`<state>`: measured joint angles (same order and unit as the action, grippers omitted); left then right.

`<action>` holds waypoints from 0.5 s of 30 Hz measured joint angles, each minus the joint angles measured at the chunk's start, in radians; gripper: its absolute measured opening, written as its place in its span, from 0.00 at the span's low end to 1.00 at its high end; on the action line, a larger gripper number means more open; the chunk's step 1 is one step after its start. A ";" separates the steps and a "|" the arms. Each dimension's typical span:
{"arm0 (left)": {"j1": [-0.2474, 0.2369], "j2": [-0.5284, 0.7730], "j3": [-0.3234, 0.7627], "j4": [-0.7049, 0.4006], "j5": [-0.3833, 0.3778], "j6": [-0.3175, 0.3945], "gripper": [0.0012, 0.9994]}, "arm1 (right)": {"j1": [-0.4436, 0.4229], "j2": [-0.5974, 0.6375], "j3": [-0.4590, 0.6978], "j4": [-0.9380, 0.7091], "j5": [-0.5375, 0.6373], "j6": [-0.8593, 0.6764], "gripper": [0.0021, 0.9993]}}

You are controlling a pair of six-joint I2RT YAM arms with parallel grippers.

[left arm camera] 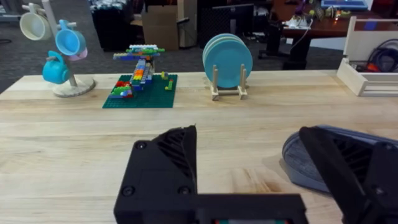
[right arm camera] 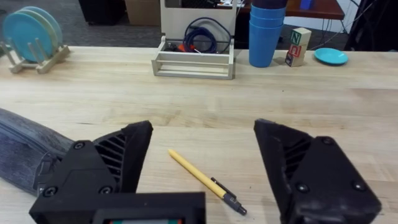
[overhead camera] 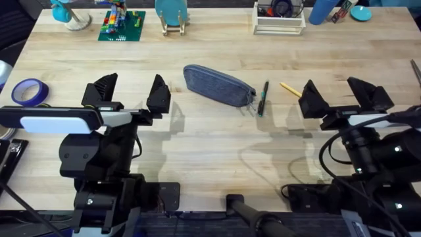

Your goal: Unzip the bag, pick up the pens from the table one at a time and place them inside, then zip the bag closed.

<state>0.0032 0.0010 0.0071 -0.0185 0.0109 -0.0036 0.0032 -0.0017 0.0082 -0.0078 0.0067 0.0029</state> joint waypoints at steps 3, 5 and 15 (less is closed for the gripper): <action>0.000 0.000 0.000 0.000 0.000 0.000 1.00 | 0.000 0.000 0.000 0.000 0.000 0.000 1.00; 0.000 0.000 0.000 0.000 0.000 0.000 1.00 | 0.000 0.000 0.000 0.000 0.000 0.000 1.00; 0.000 0.000 0.000 -0.001 -0.007 0.000 0.99 | 0.000 0.000 0.000 0.008 0.000 0.000 1.00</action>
<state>0.0032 0.0010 0.0071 -0.0193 0.0034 -0.0034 0.0032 -0.0017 0.0078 -0.0001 0.0063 0.0026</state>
